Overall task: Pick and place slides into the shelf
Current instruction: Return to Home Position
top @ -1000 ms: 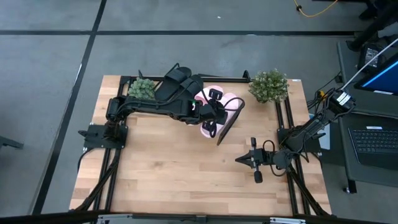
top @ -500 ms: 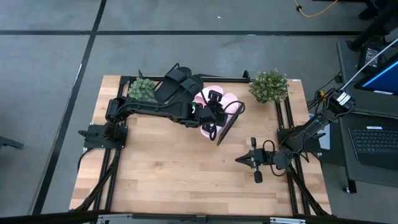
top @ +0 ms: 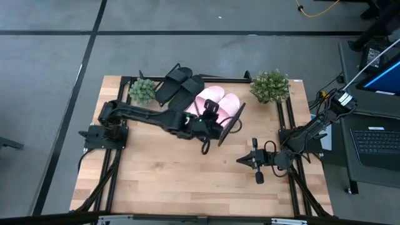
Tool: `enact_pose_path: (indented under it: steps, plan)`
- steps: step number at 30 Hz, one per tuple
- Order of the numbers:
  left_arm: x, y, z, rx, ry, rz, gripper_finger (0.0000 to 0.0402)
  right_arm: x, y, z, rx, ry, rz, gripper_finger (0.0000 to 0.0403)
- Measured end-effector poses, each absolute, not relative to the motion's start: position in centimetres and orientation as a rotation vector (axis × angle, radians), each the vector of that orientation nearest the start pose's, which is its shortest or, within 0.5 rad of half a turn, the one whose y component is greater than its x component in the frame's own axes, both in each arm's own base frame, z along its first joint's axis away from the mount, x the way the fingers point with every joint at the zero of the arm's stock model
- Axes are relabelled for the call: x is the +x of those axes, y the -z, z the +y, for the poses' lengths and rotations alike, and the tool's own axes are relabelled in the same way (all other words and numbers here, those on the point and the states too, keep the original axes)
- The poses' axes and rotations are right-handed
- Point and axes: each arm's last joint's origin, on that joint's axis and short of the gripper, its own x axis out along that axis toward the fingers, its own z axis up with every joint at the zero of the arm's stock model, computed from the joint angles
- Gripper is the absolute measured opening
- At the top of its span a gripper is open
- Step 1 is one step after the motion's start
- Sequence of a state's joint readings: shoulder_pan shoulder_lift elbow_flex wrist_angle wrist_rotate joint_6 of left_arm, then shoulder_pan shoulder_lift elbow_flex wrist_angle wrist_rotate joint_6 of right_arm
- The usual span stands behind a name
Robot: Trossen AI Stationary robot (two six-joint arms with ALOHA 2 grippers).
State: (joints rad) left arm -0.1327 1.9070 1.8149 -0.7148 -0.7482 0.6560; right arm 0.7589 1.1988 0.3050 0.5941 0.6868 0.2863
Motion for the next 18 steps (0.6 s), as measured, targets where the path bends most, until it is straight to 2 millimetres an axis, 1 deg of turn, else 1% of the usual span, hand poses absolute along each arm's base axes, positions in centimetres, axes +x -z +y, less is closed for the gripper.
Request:
enact_pose_path:
  steps: [2,5,7,10,12,14,18]
  plan:
    - [40.8,-33.9,-4.4,0.937,-0.321,0.884,0.0029,16.5,-16.9,13.1,0.087,-0.039,0.233,0.0013]
    - [38.5,-36.1,-4.9,0.863,-0.345,0.856,0.0006,16.5,-16.9,13.1,0.089,-0.038,0.232,0.0013]
    - [36.5,-37.5,-5.1,0.773,-0.37,0.851,0.0004,16.5,-16.9,13.1,0.098,-0.038,0.233,0.0013]
    - [33.7,-38.8,-5.3,0.628,-0.373,0.865,0.0006,16.5,-16.9,13.1,0.11,-0.036,0.234,0.0013]
    - [32.2,-39.4,-5.6,0.557,-0.367,0.873,0.0002,16.5,-16.9,13.1,0.111,-0.036,0.234,0.0013]
    - [31.2,-39.8,-6.2,0.529,-0.36,0.872,0.0002,16.5,-16.9,13.1,0.11,-0.036,0.234,0.0013]
    - [29.6,-39.4,-7.6,0.508,-0.324,0.843,0.0001,16.5,-16.9,13.1,0.112,-0.036,0.234,0.0013]
